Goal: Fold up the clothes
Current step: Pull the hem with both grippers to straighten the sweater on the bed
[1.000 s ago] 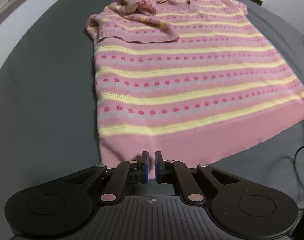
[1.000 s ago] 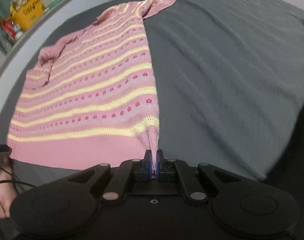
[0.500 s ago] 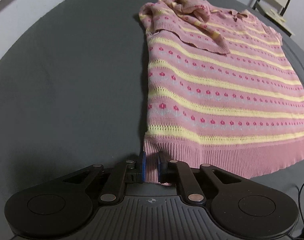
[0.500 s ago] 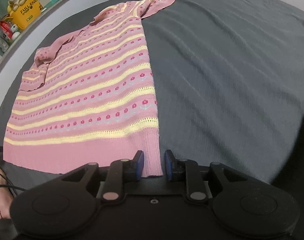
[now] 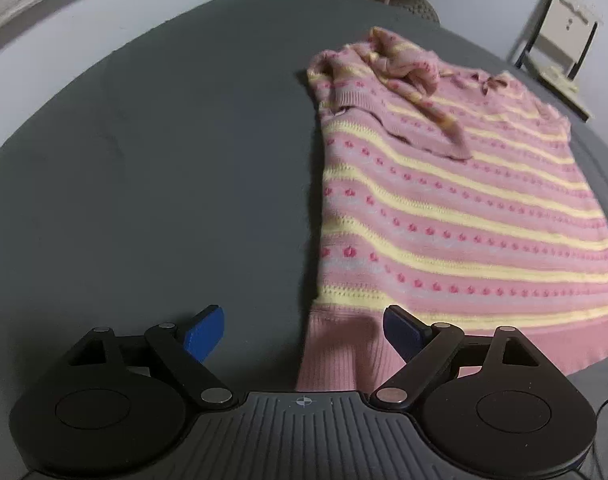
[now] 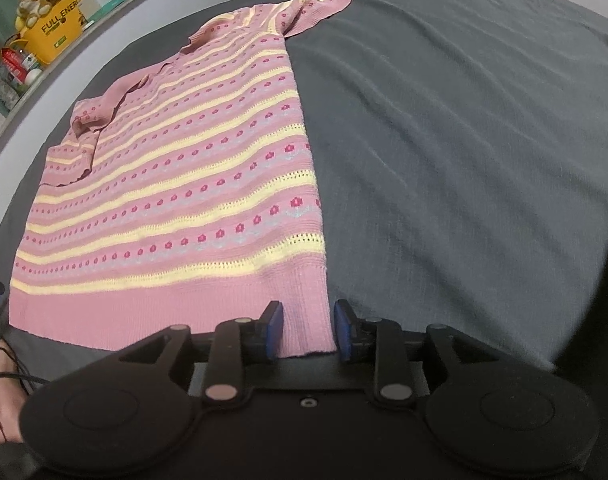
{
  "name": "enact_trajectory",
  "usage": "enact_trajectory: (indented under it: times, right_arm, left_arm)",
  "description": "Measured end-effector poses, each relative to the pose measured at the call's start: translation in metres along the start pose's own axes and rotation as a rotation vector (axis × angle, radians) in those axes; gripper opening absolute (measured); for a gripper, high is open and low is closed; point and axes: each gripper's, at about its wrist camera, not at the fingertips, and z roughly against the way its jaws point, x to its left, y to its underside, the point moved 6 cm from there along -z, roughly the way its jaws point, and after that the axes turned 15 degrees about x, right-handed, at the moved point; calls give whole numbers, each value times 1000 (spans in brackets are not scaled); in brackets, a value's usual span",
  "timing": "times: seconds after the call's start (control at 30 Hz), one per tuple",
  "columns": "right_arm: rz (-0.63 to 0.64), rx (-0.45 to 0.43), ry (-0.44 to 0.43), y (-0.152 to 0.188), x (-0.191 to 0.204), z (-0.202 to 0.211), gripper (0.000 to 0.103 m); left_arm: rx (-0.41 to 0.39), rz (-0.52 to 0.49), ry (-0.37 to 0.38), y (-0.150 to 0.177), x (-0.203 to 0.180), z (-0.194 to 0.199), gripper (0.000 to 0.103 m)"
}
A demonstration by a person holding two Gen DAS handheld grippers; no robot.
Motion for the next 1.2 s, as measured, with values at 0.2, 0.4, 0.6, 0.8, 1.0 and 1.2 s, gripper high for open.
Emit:
enact_trajectory:
  times: [0.2, 0.4, 0.6, 0.8, 1.0, 1.2]
  right_arm:
    - [8, -13, -39, -3, 3, -3, 27]
    - [-5, -34, -26, -3, 3, -4, 9]
    - [3, -34, -5, -3, 5, -6, 9]
    - [-10, -36, -10, 0, 4, -4, 9]
    - [-24, -37, -22, -1, 4, -5, 9]
    - [-26, -40, -24, -1, 5, -5, 9]
  left_arm:
    - [74, -48, -4, 4, -15, -21, 33]
    - [-101, -296, -56, 1, -77, 5, 12]
    - [-74, -658, -48, 21, -168, -14, 13]
    - [-103, -747, -95, 33, -176, -4, 57]
    - [-142, -428, 5, 13, -108, 29, 102]
    - [15, -20, 360, -6, -63, 7, 96]
